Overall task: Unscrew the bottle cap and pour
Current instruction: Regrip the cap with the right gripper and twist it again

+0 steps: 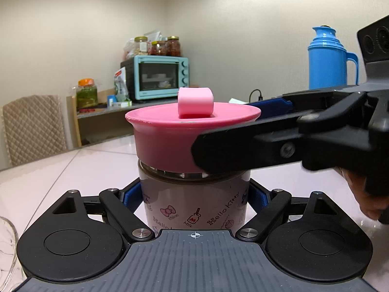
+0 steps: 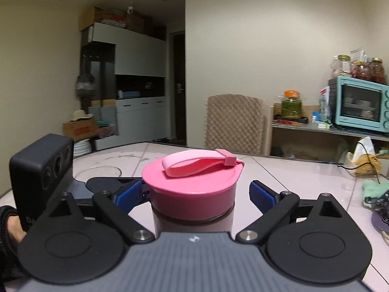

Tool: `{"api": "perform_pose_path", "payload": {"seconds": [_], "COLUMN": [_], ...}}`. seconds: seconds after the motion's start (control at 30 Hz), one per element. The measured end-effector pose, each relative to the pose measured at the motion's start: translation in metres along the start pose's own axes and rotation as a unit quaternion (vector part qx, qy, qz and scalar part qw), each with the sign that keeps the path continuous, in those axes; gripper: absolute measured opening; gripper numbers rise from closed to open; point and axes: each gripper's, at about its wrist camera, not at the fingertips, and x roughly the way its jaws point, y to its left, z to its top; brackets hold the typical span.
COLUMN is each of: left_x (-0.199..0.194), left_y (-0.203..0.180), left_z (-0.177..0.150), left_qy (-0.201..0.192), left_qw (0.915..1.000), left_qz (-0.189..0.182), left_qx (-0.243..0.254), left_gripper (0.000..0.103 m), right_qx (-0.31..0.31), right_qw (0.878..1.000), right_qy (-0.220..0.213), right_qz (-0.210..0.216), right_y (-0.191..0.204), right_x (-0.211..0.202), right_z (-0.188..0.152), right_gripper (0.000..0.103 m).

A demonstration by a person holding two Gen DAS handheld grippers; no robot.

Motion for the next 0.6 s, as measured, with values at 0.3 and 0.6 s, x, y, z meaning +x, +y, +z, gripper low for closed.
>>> {"api": "perform_pose_path", "payload": {"seconds": [0.3, 0.6], "left_x": [0.0, 0.0], "left_y": [0.0, 0.0], "left_z": [0.0, 0.0], "left_qy": [0.0, 0.0], "left_qw": [1.0, 1.0], "left_qz": [0.0, 0.0], "left_qx": [0.0, 0.0], "left_gripper": [0.09, 0.09], "right_qx": [0.004, 0.0], "right_qw": [0.999, 0.999], "right_qy": [-0.002, -0.003], "right_qz": [-0.037, -0.036], "right_y": [0.015, 0.018], "right_x": [0.011, 0.016], "right_z": [-0.006, -0.008], "right_gripper": [0.095, 0.085]}}
